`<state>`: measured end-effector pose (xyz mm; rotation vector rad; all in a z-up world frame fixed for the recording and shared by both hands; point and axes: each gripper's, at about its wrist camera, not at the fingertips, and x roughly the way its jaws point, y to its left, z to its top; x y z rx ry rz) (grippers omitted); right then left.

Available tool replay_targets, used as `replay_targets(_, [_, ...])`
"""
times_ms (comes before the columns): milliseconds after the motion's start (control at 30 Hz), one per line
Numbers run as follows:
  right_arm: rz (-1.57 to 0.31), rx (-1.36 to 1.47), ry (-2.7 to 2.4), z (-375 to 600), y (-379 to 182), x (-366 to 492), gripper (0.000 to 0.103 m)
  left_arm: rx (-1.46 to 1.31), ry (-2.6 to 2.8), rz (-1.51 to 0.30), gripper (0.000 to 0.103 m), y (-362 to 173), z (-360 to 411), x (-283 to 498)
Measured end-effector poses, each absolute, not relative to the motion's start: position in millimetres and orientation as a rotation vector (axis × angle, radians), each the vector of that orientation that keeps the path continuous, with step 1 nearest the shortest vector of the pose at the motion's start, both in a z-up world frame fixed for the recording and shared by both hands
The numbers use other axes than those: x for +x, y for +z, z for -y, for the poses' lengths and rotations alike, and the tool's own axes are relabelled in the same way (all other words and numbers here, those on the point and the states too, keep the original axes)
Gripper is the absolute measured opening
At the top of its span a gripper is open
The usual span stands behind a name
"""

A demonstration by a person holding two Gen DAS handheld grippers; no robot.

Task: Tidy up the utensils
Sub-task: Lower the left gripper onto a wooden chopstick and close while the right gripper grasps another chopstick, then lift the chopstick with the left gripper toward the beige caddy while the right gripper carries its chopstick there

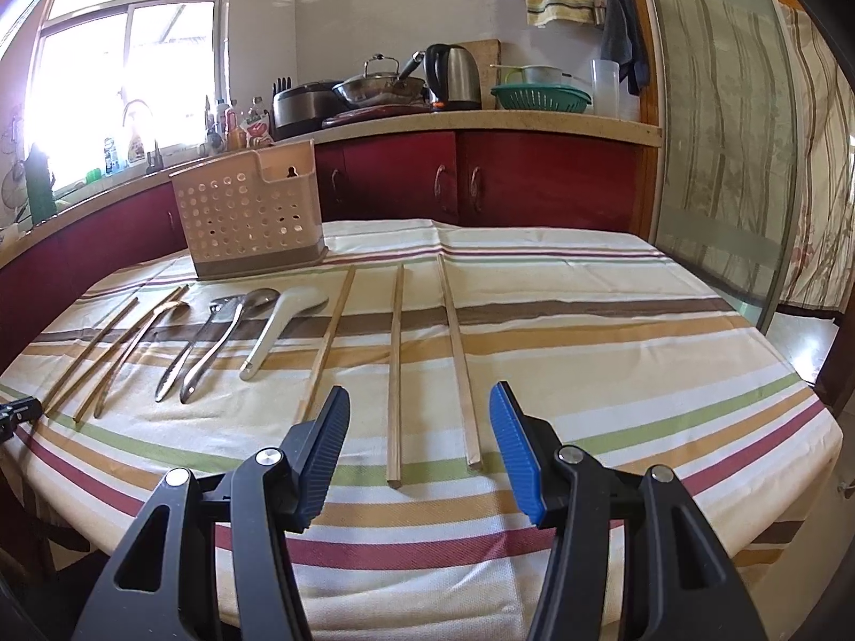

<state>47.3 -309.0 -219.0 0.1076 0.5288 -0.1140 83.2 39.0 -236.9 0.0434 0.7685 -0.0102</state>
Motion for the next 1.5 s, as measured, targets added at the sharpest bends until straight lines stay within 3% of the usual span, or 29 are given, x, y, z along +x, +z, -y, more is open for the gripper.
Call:
replay_targets(133, [-0.557, 0.105, -0.097, 309, -227, 50, 0.041, 0.05, -0.003, -0.749, 0.007, -232, -40, 85])
replay_targets(300, [-0.561, 0.135, -0.127, 319, -231, 49, 0.039, 0.044, 0.009, -0.743, 0.007, -230, -44, 85])
replay_targets(600, [-0.597, 0.158, -0.147, 327, -242, 49, 0.018, 0.037, 0.008, -0.748, 0.007, -231, -45, 87])
replay_targets(667, [-0.598, 0.161, -0.148, 328, -242, 48, 0.009, 0.038, 0.008, -0.746, 0.007, -230, -45, 86])
replay_targets(1033, [-0.515, 0.147, -0.144, 325, -211, 38, 0.008, 0.035, 0.015, -0.704, 0.007, -216, -48, 78])
replay_targets(1500, [-0.341, 0.117, -0.127, 317, -135, 23, 0.007, -0.001, 0.017, -0.55, 0.007, -149, -58, 60])
